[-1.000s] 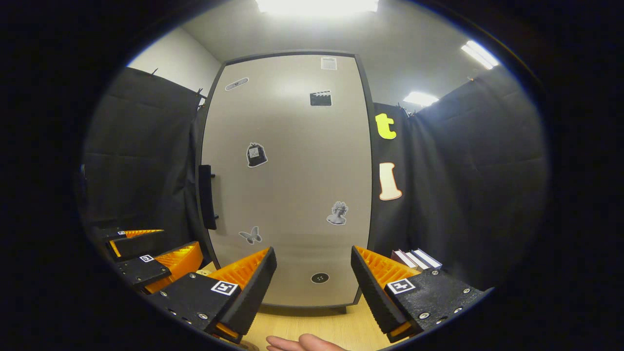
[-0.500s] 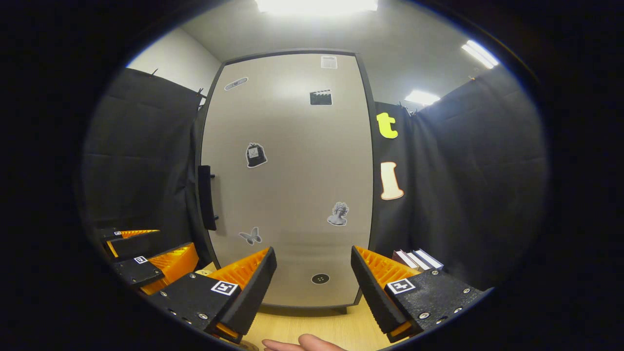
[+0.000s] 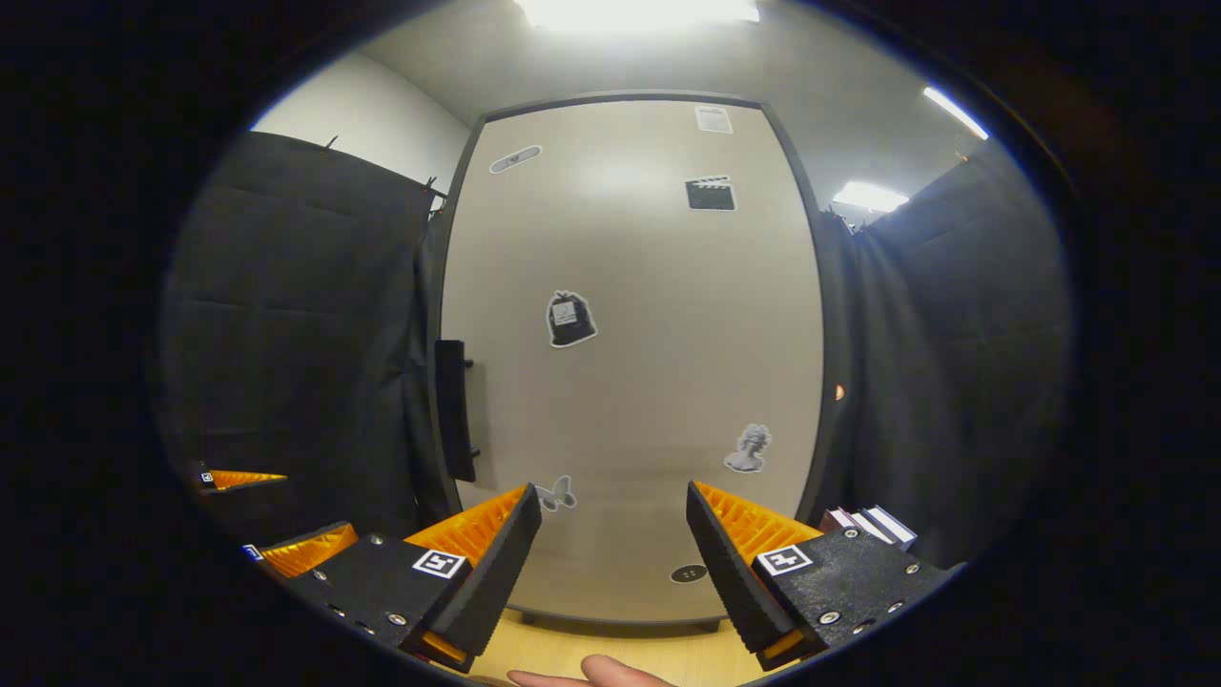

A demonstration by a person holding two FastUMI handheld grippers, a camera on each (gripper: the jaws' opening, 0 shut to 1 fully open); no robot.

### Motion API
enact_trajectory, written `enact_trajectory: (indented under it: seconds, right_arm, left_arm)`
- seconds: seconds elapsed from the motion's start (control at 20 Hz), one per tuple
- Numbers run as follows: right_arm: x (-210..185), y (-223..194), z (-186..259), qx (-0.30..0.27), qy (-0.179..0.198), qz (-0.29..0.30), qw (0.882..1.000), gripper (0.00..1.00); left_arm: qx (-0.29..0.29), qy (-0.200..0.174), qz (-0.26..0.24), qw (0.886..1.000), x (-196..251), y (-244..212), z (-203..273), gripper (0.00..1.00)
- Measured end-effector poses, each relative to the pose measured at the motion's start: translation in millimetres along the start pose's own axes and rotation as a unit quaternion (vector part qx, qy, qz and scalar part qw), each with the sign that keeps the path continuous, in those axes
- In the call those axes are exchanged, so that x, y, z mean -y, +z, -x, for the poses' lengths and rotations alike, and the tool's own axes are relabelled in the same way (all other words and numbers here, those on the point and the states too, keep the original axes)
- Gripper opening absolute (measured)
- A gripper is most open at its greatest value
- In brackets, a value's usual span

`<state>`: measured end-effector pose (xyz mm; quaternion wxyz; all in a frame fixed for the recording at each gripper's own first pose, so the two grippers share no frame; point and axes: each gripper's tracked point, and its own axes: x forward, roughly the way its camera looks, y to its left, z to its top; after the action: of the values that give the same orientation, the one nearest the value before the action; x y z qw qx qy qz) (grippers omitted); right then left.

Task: Open the cabinet door with the right hand, grasp the bottle in the cabinet with the left hand and place it on the coaster, then close the cabinet door with the right hand.

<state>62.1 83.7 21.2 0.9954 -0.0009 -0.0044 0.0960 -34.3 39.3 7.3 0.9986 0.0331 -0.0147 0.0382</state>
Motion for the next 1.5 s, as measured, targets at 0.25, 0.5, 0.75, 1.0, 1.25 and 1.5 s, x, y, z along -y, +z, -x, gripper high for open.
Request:
enact_trajectory:
  seconds: [0.25, 0.5, 0.75, 1.0, 1.25, 1.5]
  right_arm:
    - [-63, 3, -34, 0.005, 0.059, 0.001, 0.998, 0.94]
    - [-122, 6, -68, 0.008, 0.107, 0.006, 0.994, 0.94]
    - [-130, -7, -107, -0.019, 0.074, 0.01, 0.997, 0.94]
    - [-125, -9, -116, -0.012, 0.056, 0.026, 0.998, 0.34]
    - [-126, -14, -114, -0.039, 0.053, 0.014, 0.998, 0.24]
    - [-124, -15, -99, -0.047, 0.056, 0.016, 0.997, 0.26]
  left_arm:
    - [-0.022, 0.063, 0.003, 0.998, -56, -11, 31, 0.86]
    - [-0.044, 0.137, -0.011, 0.99, -113, -23, 65, 0.88]
    - [-0.06, 0.194, -0.008, 0.979, -151, -32, 95, 0.85]
    - [-0.074, 0.217, -0.001, 0.973, -174, -46, 109, 0.86]
    - [-0.076, 0.199, 0.014, 0.977, -169, -54, 107, 0.86]
    - [-0.071, 0.172, 0.01, 0.983, -162, -58, 110, 0.86]
